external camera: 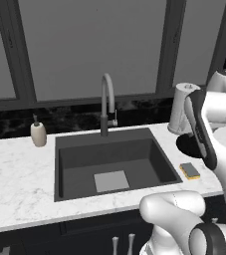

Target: Pick the pan and sponge and place them into the sink. Then turn on the water.

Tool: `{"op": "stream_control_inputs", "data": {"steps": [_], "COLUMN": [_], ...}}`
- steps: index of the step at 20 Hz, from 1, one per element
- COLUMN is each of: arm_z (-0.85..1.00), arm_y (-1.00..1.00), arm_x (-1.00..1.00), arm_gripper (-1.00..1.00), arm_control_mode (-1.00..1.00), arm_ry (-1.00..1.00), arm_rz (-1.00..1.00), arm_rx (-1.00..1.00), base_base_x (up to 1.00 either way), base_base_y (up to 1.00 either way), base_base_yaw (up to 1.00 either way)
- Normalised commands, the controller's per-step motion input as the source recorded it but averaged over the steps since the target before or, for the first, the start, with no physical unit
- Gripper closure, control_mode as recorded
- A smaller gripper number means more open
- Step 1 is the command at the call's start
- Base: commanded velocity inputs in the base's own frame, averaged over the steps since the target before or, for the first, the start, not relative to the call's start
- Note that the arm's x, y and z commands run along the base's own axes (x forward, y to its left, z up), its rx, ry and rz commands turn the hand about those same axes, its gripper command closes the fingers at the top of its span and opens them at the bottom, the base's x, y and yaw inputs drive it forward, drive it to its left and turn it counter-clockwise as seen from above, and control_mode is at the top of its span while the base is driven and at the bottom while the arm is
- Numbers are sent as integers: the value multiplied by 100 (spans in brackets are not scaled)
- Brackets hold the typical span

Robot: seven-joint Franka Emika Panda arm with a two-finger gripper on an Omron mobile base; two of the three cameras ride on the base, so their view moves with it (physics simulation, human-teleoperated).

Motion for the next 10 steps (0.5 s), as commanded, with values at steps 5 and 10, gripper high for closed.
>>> {"op": "stream_control_inputs", "data": {"steps": [5, 10], "arm_z": [-26, -30], "arm_y": [-47, -47], "arm_x": [-19, -4], "arm_gripper": [-100, -100], "arm_control_mode": [-100, -100], "arm_ry": [3, 3], "arm_rz": [-2, -1], "arm_rx": [0, 0], "base_base_x": [0, 0], "base_base_y": [0, 0], "base_base_yaw": [0, 0]}}
